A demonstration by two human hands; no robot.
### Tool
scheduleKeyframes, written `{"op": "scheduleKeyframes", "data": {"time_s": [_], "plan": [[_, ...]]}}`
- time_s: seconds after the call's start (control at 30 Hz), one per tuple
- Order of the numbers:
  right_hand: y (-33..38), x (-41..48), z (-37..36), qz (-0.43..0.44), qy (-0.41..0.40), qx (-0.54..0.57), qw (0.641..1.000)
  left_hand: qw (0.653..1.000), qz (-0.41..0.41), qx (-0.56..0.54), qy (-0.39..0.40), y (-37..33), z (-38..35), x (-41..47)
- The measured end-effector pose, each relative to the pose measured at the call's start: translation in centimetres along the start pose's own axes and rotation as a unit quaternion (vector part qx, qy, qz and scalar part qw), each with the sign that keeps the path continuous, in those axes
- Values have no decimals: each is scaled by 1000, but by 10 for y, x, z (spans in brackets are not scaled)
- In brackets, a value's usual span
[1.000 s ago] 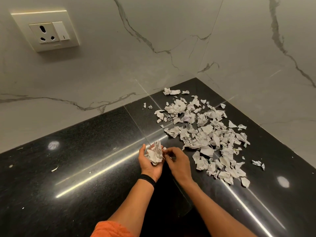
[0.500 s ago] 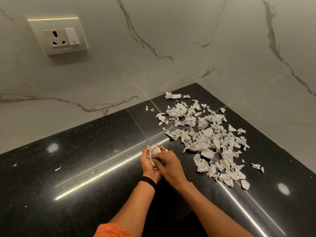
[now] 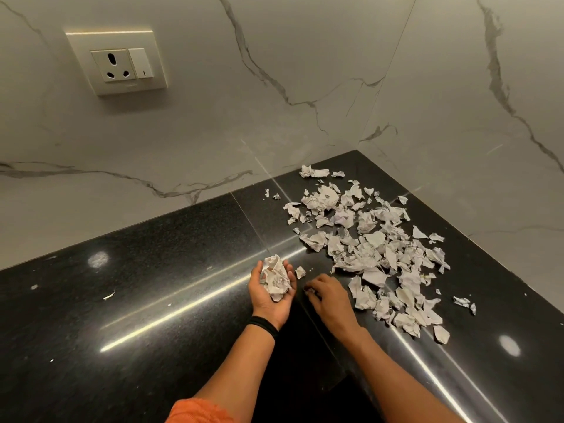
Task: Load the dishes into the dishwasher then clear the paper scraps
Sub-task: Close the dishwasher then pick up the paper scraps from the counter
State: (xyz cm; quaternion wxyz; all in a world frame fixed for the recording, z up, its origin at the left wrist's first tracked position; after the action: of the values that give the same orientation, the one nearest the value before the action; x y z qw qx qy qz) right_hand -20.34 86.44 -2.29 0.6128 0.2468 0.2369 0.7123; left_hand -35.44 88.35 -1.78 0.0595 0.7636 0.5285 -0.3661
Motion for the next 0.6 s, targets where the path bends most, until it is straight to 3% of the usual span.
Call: {"op": "scheduleKeyframes", "data": {"time_s": [0.1, 0.23, 0.3, 0.47, 0.6], "plan": [[6, -1, 4, -13, -38, 38, 998, 1000, -2, 4, 0, 1, 1, 2], [40, 4, 21, -14, -113, 193, 975, 1000, -8, 27, -2, 5, 1, 7], [59, 7, 22, 24, -108, 218, 970, 999, -7, 31, 5, 7, 1, 10], [71, 9, -3, 57, -6, 142, 988, 999, 0, 32, 34, 9, -4, 2], [71, 10, 10, 36, -71, 301, 950, 1000, -2, 18, 23, 3, -1, 4]]}}
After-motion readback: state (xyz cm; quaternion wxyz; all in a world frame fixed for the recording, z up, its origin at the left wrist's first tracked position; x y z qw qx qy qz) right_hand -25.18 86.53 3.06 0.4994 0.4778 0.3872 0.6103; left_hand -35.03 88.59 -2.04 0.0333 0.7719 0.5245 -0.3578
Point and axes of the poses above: each hand's wrist, its own x-axis towards the middle knuckle, its own z-axis out of the back of the hand, y = z × x, the point moved 2 cm from there along x, towards the middle knuckle, and after that the axes turned 11 degrees about x, right-handed, at the moved point
